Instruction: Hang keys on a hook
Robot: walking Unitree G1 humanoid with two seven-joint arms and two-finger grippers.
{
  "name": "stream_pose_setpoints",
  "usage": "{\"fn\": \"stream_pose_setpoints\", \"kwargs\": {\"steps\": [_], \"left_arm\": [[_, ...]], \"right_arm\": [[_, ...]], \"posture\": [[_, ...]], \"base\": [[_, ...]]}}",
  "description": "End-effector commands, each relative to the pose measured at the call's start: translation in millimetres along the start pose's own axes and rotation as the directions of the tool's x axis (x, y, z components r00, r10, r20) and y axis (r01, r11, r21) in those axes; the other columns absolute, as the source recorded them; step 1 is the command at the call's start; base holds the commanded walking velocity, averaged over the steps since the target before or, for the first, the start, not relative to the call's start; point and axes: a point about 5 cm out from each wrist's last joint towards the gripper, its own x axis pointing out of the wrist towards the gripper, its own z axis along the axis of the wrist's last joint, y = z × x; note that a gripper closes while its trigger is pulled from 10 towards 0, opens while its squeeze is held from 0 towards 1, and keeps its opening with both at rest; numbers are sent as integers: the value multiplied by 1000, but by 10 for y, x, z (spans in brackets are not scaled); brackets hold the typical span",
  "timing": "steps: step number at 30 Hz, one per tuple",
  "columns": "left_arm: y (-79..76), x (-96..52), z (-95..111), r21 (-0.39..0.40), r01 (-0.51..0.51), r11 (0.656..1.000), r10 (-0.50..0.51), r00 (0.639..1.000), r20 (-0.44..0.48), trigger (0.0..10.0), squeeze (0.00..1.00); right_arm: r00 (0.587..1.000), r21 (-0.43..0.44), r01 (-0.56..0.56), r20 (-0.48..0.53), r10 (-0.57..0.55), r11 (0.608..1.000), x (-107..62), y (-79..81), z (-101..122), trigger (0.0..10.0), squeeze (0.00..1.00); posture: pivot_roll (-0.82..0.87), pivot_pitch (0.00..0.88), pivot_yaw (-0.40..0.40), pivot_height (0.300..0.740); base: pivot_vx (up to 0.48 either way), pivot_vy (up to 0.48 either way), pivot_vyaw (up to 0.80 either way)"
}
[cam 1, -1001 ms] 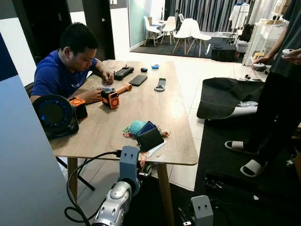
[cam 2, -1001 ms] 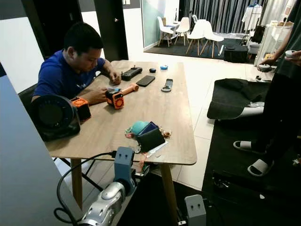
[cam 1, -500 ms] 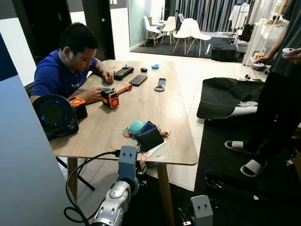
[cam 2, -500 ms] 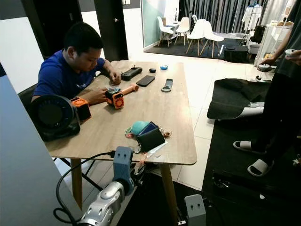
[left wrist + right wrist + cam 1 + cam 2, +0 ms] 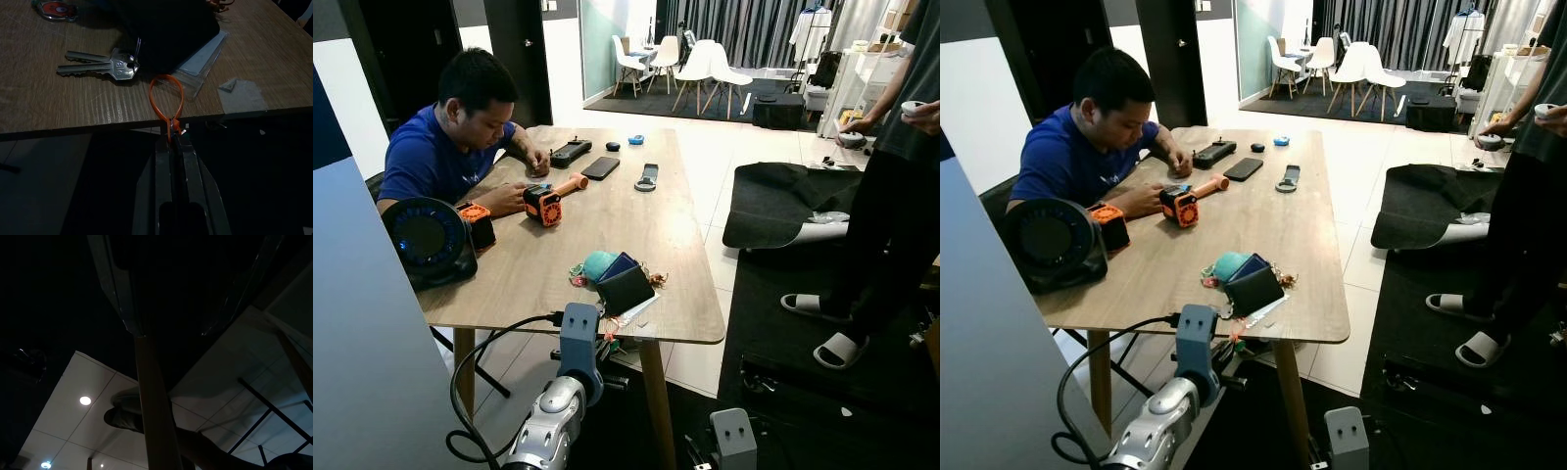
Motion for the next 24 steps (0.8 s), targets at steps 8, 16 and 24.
{"fn": "stream_pose_setpoints", "kwargs": {"steps": [8,16,24], "left_arm": [[25,-28,18,-39,30,999,-29,999,33,0,0],[120,-128,276,-79,158,984,-140,971,196,0,0],[131,-209,445,-102,265,959,-228,932,283,0,0]], "right_arm": [[1000,7,8,-29,-8,1000,-25,-8,-56,10000,0],[1000,5,12,-22,-12,1000,-15,-25,-35,10000,0],[1000,4,14,-22,-14,1000,-7,-44,-25,10000,0]], "posture": [[66,55,30,740],[63,53,26,740],[66,50,20,740]], "base": [[0,0,0],[0,0,0],[0,0,0]]}}
